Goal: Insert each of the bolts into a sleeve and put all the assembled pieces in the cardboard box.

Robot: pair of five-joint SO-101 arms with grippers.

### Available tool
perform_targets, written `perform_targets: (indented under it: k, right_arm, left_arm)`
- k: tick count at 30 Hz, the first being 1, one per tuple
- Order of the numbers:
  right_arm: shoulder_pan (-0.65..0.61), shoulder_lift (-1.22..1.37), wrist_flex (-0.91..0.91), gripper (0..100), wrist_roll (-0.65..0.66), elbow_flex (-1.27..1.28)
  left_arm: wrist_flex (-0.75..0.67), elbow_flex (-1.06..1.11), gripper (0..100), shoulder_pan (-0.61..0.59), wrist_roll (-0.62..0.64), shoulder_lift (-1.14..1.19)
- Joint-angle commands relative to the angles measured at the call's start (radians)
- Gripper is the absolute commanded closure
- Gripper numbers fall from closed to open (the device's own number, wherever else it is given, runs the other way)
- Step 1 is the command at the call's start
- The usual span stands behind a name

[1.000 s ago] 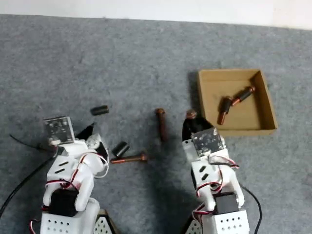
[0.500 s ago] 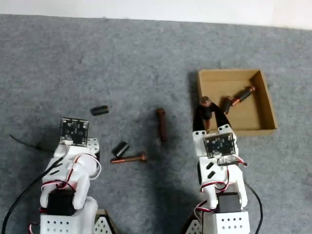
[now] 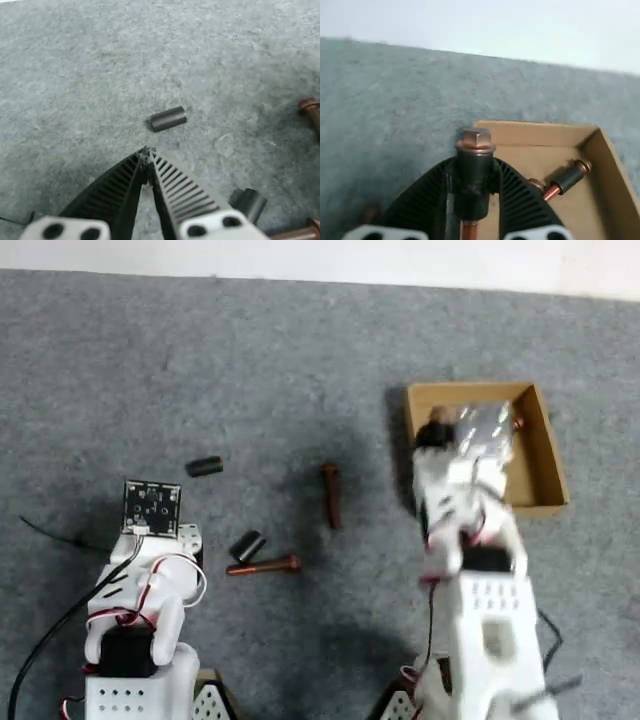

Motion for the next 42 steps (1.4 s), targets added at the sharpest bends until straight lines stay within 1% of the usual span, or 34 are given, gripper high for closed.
perform_targets:
  k: [1,6,10,14,16,21,23,31,33,37,42]
  right_arm:
    - [0.058,0.234,-0.021,99.4,-0.084,-0.231]
    - [0.111,0.512,-0.021,99.2,-0.175,-0.366]
    - [0.11,0.667,-0.021,99.2,-0.186,-0.433]
    - [0.11,0.727,-0.021,99.1,-0.186,-0.458]
    - [0.108,0.728,-0.021,97.9,-0.186,-0.456]
    - [0.084,0.728,-0.016,84.9,-0.186,-0.452]
    - [0.065,0.728,-0.016,81.8,-0.186,-0.452]
    - [0.064,0.722,-0.015,81.5,-0.186,-0.452]
    - [0.054,0.687,-0.013,81.5,-0.186,-0.446]
    - [-0.001,0.536,0.03,81.5,-0.184,-0.363]
    - [-0.137,0.302,0.025,81.5,-0.184,-0.179]
  left_arm:
    - [-0.041,0.001,99,-0.012,-0.008,-0.012]
    - [-0.043,-0.001,99,-0.01,-0.008,-0.012]
    - [-0.043,-0.002,99,-0.008,-0.008,-0.012]
    - [-0.043,-0.004,99,-0.007,-0.008,-0.012]
    - [-0.043,-0.005,99,-0.007,-0.008,-0.012]
    - [-0.043,-0.005,99,-0.007,-0.008,-0.012]
    - [-0.043,-0.005,99,-0.007,-0.008,-0.012]
    - [-0.043,-0.005,99,-0.007,-0.008,-0.012]
    - [-0.043,-0.004,99,-0.007,-0.008,-0.012]
    - [-0.043,-0.007,99,-0.008,-0.008,-0.012]
    - [-0.043,-0.008,99,-0.012,-0.008,-0.012]
